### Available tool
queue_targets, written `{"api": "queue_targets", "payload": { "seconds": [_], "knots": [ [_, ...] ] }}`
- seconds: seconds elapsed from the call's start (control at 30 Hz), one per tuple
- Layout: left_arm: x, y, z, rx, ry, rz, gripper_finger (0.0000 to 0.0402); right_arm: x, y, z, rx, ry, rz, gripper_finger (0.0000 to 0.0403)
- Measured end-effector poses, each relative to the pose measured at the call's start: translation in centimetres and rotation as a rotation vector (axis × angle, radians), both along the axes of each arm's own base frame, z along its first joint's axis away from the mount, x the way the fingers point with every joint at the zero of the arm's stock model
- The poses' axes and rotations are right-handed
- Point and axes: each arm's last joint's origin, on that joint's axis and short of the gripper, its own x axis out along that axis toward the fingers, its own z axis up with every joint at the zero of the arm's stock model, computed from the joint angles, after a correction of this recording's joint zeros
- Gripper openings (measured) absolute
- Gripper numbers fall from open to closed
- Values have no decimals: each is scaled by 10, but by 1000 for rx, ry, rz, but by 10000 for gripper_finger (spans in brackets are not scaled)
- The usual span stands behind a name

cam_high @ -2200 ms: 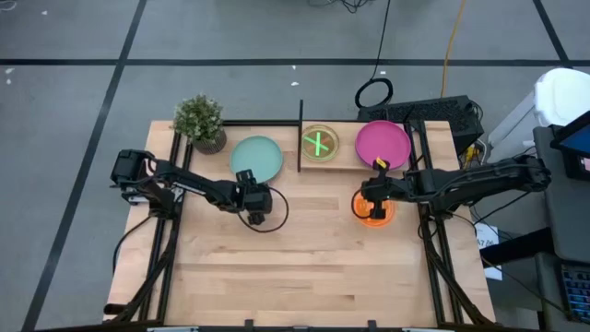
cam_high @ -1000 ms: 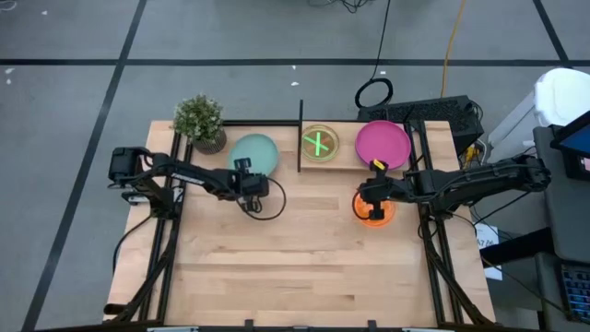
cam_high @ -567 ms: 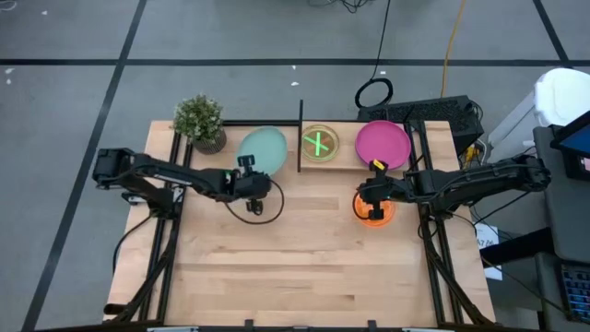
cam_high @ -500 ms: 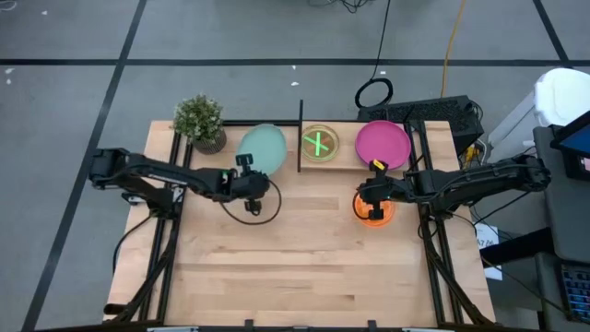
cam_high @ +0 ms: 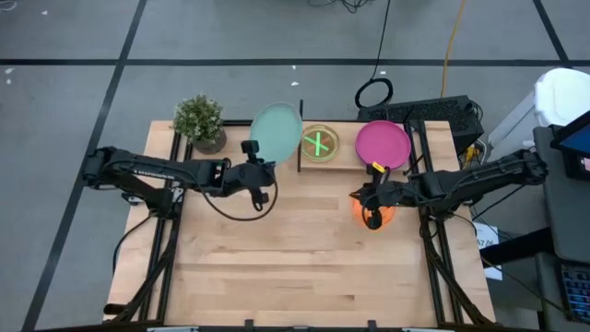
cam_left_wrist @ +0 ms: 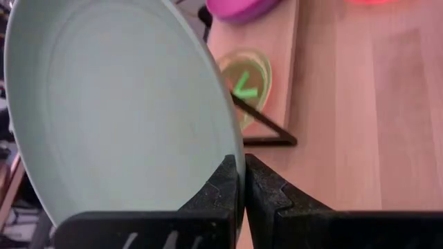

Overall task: Place and stack plates onto a shelf
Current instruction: Stack the big light blue plate on top of the big pink plate

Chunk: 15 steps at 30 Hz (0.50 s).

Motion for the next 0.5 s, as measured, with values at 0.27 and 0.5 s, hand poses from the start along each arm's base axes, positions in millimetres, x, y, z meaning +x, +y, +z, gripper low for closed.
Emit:
{"api": "queue_targets", "payload": {
  "seconds": [0.27,0.5],
  "knots": [
    [14,-13,20,66,-39,-84,10,10,19,33,-179,-245,-60,0],
    [47,-36,9,210,-77,-228,10,30,45,35,-395,-324,10,7]
  ]
}}
